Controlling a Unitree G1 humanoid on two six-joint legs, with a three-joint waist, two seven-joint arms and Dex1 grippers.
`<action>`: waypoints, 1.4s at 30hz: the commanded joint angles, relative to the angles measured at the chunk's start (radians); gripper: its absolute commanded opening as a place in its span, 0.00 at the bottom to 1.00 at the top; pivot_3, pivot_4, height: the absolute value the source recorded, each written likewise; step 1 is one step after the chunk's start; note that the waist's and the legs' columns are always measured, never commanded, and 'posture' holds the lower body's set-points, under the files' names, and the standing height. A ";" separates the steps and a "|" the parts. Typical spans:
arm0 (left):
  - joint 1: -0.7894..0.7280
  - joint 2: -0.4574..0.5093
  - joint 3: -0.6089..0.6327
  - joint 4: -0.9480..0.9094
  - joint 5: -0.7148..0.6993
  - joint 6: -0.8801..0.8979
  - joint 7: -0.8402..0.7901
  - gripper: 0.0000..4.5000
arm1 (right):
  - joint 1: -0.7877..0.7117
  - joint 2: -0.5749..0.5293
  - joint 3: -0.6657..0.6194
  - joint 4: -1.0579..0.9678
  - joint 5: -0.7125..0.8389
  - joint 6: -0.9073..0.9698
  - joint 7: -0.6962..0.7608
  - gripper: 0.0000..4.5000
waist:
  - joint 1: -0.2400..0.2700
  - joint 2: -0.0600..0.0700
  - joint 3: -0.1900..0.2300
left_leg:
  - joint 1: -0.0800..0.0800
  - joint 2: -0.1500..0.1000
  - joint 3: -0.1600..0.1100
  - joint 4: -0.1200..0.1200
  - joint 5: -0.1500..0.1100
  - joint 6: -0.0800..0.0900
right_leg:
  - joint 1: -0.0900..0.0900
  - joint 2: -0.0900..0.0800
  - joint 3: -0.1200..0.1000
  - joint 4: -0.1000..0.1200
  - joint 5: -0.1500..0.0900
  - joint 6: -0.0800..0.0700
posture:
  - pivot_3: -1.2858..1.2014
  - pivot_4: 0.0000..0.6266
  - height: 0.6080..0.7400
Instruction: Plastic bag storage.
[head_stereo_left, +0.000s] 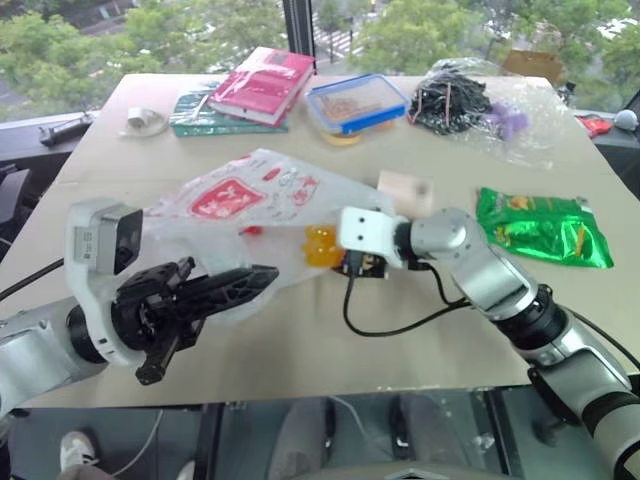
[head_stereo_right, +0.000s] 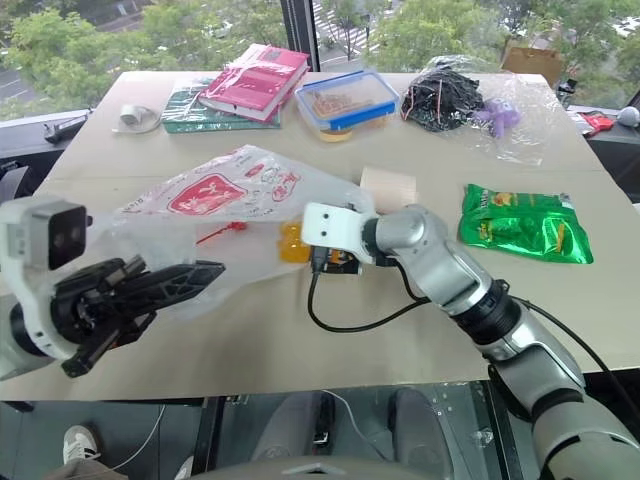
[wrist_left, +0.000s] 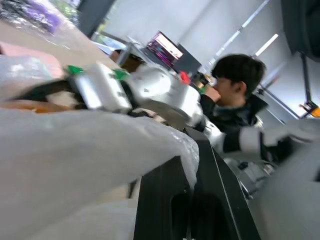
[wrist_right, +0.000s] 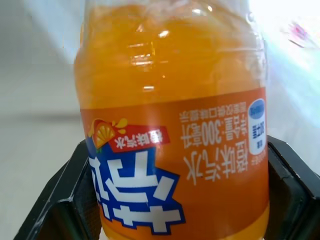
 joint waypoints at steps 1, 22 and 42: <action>0.062 -0.023 0.031 -0.098 -0.014 -0.059 0.003 0.01 | -0.056 0.065 0.028 0.038 -0.005 -0.084 0.016 0.71 | -0.003 0.000 0.000 | 0.000 0.000 0.000 0.000 0.000 0.000 | 0.000 0.000 0.000 0.000 0.000 0.000 | 0.52 0.24 1.00; 0.118 -0.112 -0.176 -0.140 0.271 -0.248 0.001 0.00 | -0.259 0.481 -0.042 0.908 -0.180 -0.791 -0.476 0.99 | -0.008 0.001 0.001 | 0.001 0.000 0.000 -0.003 0.001 -0.003 | -0.001 0.003 0.001 0.000 0.000 -0.001 | 0.52 0.24 1.00; -0.096 -0.204 -0.289 0.024 0.258 -0.309 0.174 0.00 | 0.215 -0.063 -0.276 -0.128 0.124 0.127 -0.244 0.99 | 0.001 0.000 -0.001 | 0.002 0.000 -0.002 -0.004 -0.001 0.002 | 0.001 0.001 -0.002 0.000 -0.001 -0.002 | 0.52 0.24 1.00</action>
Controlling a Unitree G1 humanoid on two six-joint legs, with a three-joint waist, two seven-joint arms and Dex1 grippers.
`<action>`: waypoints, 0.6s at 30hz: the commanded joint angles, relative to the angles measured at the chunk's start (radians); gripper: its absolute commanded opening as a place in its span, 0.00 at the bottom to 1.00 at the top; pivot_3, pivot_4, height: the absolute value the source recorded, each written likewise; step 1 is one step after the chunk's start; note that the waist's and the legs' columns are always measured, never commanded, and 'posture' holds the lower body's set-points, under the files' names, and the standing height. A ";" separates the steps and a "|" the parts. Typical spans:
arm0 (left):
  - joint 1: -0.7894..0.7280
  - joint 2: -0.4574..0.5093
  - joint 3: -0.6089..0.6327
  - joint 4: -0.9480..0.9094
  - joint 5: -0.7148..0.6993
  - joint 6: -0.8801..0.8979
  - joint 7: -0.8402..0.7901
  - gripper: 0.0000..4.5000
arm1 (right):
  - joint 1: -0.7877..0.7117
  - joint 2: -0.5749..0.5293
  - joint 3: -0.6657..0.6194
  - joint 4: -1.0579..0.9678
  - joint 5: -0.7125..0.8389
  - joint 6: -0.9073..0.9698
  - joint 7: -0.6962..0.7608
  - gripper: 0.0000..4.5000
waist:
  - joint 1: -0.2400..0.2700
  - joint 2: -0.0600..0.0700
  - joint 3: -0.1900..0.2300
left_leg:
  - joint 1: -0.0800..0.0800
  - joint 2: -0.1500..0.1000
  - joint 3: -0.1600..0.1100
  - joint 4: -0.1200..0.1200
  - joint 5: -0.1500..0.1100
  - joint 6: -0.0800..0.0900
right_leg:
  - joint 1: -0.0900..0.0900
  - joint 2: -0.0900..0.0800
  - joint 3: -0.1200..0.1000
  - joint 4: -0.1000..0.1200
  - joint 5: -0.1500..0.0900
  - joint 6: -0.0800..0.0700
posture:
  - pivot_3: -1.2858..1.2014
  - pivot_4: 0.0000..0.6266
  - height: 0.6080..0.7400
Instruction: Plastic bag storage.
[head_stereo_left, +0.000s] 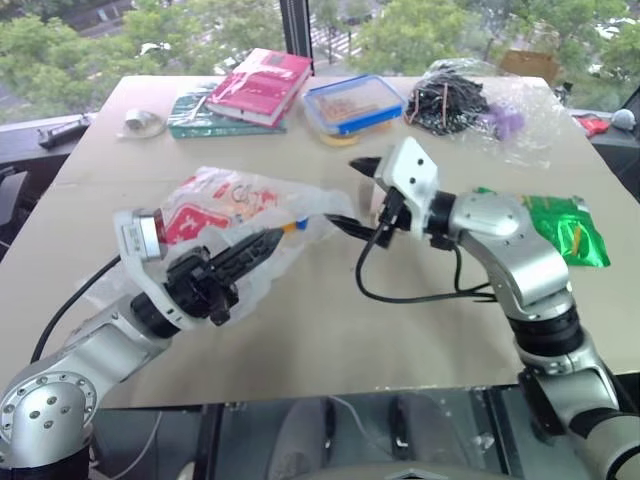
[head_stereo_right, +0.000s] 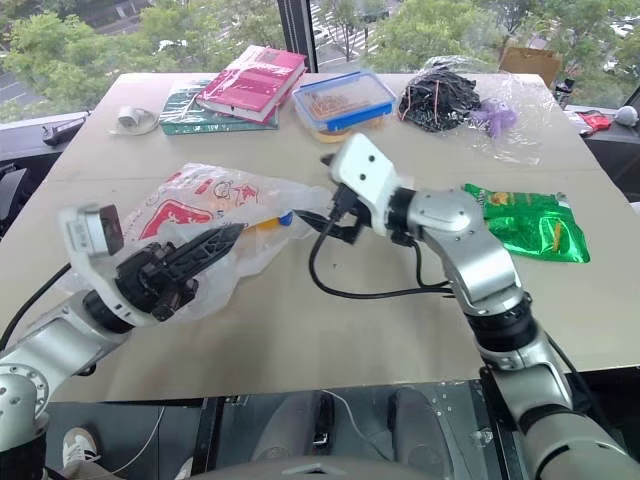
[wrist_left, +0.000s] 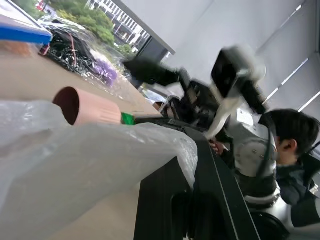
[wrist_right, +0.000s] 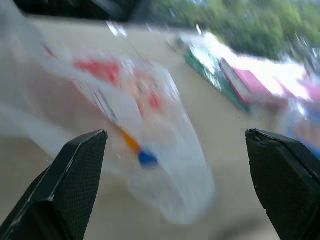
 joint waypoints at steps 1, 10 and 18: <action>-0.033 -0.002 -0.009 -0.020 -0.019 -0.014 0.031 0.00 | 0.029 -0.029 0.057 0.083 -0.083 0.016 -0.055 0.99 | -0.002 0.000 0.000 | 0.000 0.000 0.001 0.000 0.000 0.000 | 0.000 0.000 0.001 0.000 0.000 0.000 | 0.52 0.24 1.00; -0.084 0.015 -0.014 -0.057 -0.068 -0.013 0.108 0.00 | -0.041 0.099 0.043 0.433 -0.106 -0.089 -0.142 0.99 | -0.005 0.000 0.000 | 0.000 0.001 0.003 0.000 0.000 0.000 | -0.001 0.004 0.004 -0.001 0.002 0.003 | 0.52 0.24 1.00; -0.092 0.048 -0.017 -0.093 -0.075 -0.013 0.133 0.00 | -0.118 0.142 0.068 0.720 -0.176 -0.284 -0.166 0.40 | -0.004 0.000 0.000 | 0.001 0.001 0.003 0.000 0.002 -0.004 | -0.001 0.004 0.005 0.000 0.002 0.003 | 0.52 0.24 1.00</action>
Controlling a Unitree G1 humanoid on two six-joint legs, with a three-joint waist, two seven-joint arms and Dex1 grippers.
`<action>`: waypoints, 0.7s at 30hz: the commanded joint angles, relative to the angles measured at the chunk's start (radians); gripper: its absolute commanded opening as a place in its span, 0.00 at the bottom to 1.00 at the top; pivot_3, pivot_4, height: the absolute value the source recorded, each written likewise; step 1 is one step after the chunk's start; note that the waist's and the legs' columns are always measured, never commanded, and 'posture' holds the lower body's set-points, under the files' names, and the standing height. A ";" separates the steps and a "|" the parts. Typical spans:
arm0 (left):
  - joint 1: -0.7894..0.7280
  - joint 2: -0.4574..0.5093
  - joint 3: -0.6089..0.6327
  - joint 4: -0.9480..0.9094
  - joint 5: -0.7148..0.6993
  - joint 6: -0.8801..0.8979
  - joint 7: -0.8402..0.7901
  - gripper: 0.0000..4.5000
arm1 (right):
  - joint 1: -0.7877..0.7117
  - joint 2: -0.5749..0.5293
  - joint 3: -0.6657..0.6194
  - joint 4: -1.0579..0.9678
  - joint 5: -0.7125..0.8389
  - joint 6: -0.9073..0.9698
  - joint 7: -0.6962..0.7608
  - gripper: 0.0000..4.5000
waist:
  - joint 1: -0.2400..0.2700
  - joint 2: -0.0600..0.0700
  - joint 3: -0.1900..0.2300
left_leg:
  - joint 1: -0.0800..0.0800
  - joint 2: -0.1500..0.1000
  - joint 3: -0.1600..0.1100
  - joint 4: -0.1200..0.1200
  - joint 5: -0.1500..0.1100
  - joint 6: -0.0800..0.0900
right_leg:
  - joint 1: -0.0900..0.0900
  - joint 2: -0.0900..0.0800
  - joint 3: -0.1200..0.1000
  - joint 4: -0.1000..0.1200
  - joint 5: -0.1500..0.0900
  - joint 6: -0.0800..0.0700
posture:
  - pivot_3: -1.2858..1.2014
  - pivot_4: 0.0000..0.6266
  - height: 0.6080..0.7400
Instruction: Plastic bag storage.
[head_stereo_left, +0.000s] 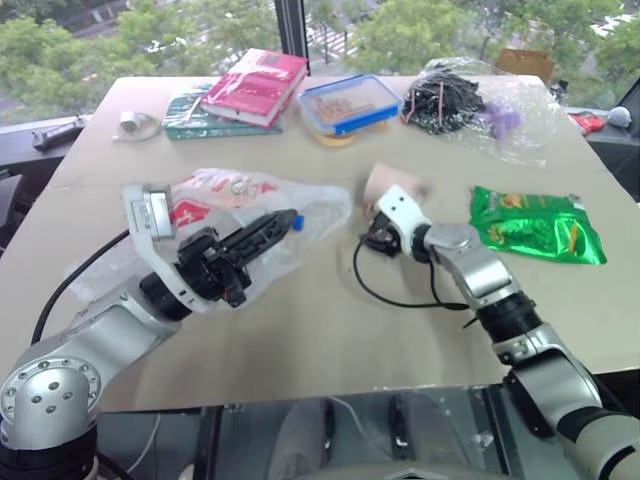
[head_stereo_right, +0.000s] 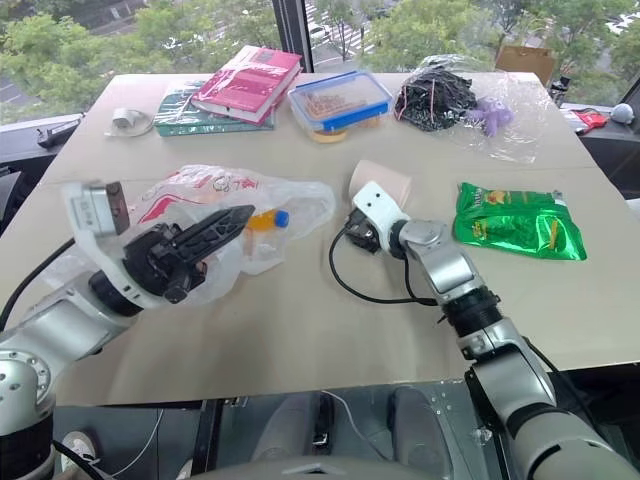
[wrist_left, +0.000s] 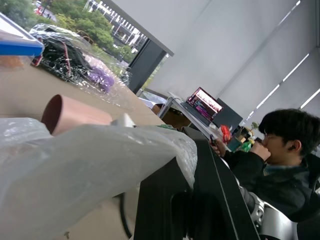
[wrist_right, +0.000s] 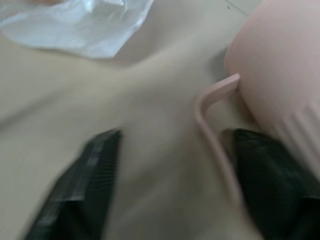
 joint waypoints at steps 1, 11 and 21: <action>-0.007 0.020 0.010 -0.045 -0.013 -0.015 0.014 0.00 | -0.027 -0.022 0.018 0.101 -0.071 -0.115 -0.023 0.28 | 0.002 0.000 0.000 | 0.000 0.000 0.000 0.000 0.000 0.000 | 0.000 0.000 0.000 0.000 0.000 0.000 | 0.52 0.24 1.00; -0.034 0.032 0.000 -0.036 -0.046 -0.019 0.061 0.00 | 0.080 -0.179 -0.035 -0.259 0.006 -0.176 0.174 0.00 | 0.006 0.000 0.000 | -0.001 0.000 -0.002 0.000 0.000 -0.001 | 0.000 -0.001 -0.001 -0.001 0.000 0.000 | 0.52 0.24 1.00; -0.071 0.036 0.029 -0.023 -0.131 -0.031 0.026 0.00 | 0.185 -0.236 -0.005 -0.802 0.401 0.164 0.377 0.00 | 0.002 0.001 0.001 | -0.001 0.004 -0.003 0.000 -0.002 0.004 | 0.001 0.000 -0.003 -0.002 0.000 0.000 | 0.52 0.24 1.00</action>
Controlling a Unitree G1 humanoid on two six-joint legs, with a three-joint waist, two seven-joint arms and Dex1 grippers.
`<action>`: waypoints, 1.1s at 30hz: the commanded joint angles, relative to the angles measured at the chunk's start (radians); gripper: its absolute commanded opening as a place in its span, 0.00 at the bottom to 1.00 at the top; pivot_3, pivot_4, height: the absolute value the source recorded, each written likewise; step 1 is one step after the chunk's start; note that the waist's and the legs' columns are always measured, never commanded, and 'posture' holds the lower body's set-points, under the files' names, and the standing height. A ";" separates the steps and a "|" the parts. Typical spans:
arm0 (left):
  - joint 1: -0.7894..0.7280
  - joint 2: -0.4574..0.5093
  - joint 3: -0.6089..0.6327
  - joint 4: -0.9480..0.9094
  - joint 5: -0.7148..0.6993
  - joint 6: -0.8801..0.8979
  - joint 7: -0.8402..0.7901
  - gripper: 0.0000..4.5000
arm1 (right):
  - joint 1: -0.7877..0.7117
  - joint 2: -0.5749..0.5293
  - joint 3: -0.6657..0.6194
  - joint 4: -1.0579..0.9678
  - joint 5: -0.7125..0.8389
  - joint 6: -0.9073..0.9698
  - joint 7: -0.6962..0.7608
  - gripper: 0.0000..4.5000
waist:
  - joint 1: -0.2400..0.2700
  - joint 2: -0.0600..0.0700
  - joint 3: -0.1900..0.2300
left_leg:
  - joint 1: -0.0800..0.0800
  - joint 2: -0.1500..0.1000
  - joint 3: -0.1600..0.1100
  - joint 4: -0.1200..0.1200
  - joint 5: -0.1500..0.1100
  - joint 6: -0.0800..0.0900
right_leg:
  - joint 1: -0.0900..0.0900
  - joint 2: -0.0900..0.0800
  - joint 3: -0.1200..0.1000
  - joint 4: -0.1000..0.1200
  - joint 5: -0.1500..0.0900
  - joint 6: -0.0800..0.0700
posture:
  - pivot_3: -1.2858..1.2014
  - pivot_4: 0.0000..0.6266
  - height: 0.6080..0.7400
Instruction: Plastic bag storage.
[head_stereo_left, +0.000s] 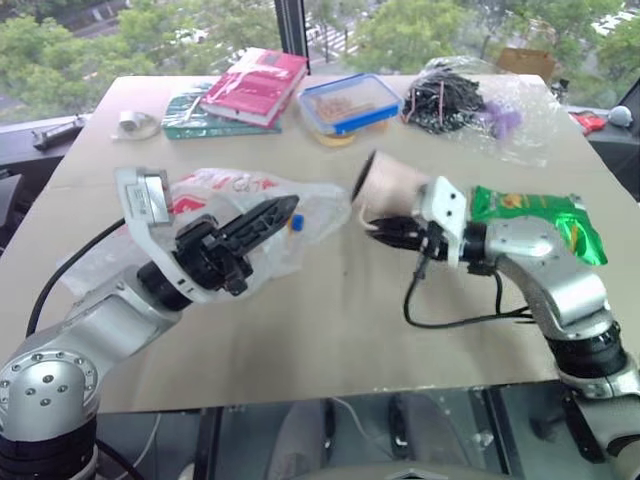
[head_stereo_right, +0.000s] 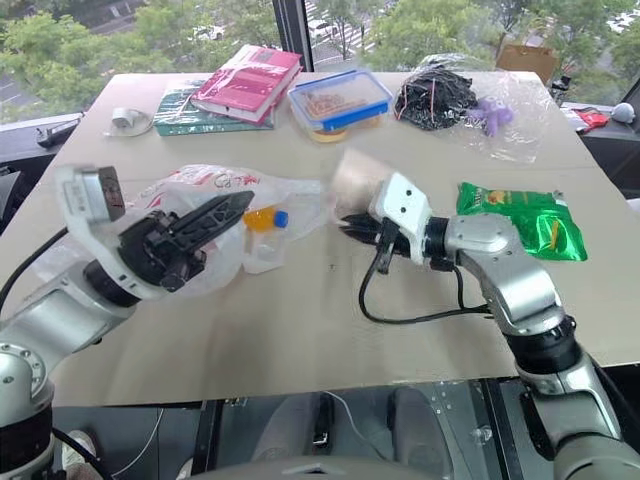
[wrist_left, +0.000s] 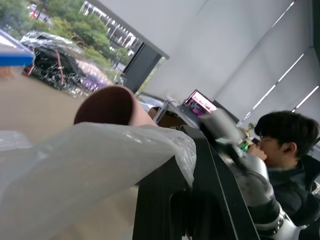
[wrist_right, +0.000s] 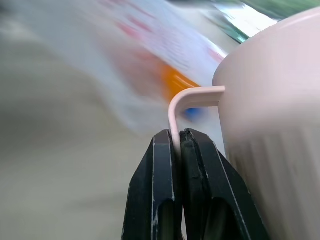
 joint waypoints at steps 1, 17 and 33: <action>-0.003 0.021 0.047 -0.023 -0.065 -0.015 -0.045 0.00 | -0.025 0.039 0.107 0.003 -0.020 -0.011 0.002 0.00 | -0.001 0.000 0.000 | 0.000 0.000 0.001 0.000 0.000 0.000 | 0.000 0.000 0.000 0.000 0.000 0.000 | 0.52 0.24 1.00; 0.229 0.089 0.067 -0.179 0.058 0.022 -0.201 0.00 | -0.413 0.395 0.375 0.756 -0.286 -0.555 0.221 0.00 | 0.000 0.000 0.000 | -0.001 -0.002 0.001 -0.001 0.003 -0.005 | -0.001 0.002 0.000 -0.003 0.000 0.000 | 0.52 0.24 1.00; 0.357 0.039 0.056 -0.232 0.234 -0.050 -0.309 0.00 | -0.678 0.628 0.304 1.441 -0.566 -1.060 -0.090 0.66 | -0.020 0.001 0.001 | -0.001 -0.002 0.000 -0.010 0.005 -0.009 | -0.003 0.000 0.000 -0.006 -0.001 -0.002 | 0.52 0.24 1.00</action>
